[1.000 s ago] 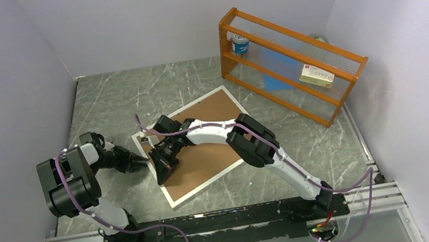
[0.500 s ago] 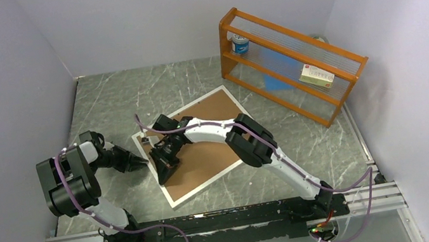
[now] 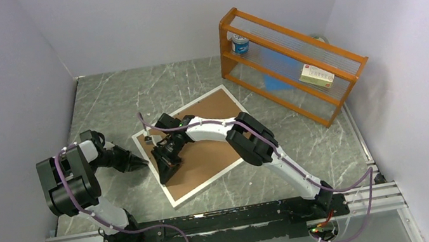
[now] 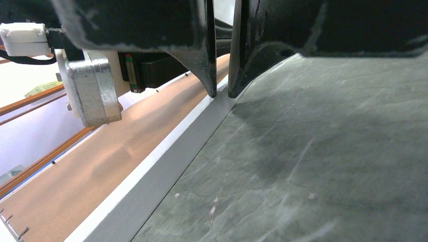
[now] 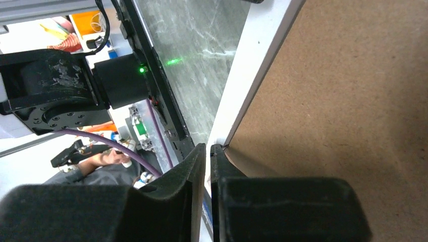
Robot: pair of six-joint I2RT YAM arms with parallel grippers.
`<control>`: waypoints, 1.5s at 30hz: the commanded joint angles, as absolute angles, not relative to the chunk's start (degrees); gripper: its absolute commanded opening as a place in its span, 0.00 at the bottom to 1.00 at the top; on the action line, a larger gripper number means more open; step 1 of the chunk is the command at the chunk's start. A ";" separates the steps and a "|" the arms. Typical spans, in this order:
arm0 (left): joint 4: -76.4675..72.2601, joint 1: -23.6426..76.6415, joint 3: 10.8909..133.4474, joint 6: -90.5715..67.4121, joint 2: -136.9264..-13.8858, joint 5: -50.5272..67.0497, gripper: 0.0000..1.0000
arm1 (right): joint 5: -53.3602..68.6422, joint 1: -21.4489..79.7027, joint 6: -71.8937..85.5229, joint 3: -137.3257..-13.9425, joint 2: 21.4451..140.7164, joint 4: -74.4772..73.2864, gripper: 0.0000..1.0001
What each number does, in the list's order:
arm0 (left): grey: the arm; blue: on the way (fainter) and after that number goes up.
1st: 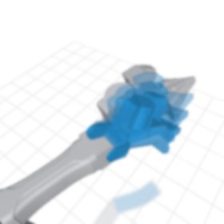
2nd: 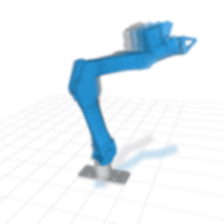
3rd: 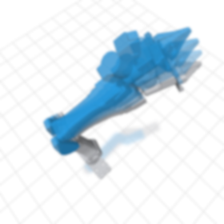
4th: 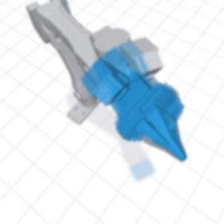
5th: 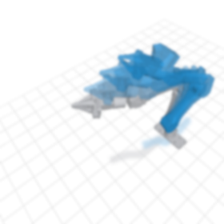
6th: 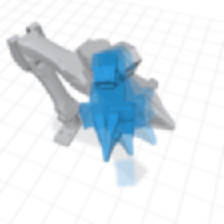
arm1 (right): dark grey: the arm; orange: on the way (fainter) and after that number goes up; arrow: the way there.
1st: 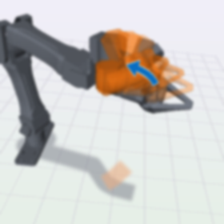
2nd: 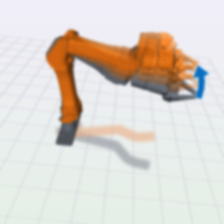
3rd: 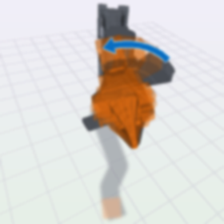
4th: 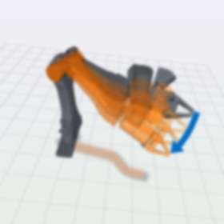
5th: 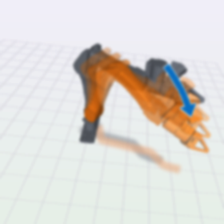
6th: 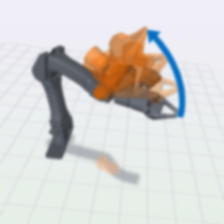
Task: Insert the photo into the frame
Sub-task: Install the photo frame at the center of the board.
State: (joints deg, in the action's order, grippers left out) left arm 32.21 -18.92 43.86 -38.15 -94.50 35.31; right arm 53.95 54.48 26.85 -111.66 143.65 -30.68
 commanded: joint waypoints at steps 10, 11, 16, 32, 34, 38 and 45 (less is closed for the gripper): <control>34.69 -18.67 44.54 -35.26 -96.33 26.66 0.18 | 29.89 51.97 22.23 -109.46 147.35 -40.86 0.36; 34.79 -18.69 44.60 -35.24 -96.33 26.49 0.18 | 29.77 51.83 22.21 -109.16 147.28 -40.87 0.37; 35.15 -18.71 44.82 -35.07 -96.65 25.95 0.18 | 29.26 50.90 22.05 -107.27 146.78 -40.36 0.39; 35.16 -18.69 45.68 -34.36 -96.33 27.49 0.17 | 26.74 49.27 20.84 -104.98 146.62 -40.75 0.41; 31.43 -18.70 44.98 -34.16 -95.46 33.07 0.21 | 28.10 48.91 21.09 -103.72 146.58 -39.01 0.43; 23.06 -18.11 42.15 -35.92 -92.14 42.24 0.46 | 28.85 48.39 21.31 -102.73 147.60 -37.84 0.46; 24.24 -11.89 43.20 -33.81 -92.58 39.42 0.68 | 29.40 47.91 21.65 -102.07 148.01 -36.36 0.46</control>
State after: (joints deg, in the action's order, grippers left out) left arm 24.40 -15.07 41.80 -35.81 -91.46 40.27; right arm 53.19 51.48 27.90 -106.96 139.94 -31.97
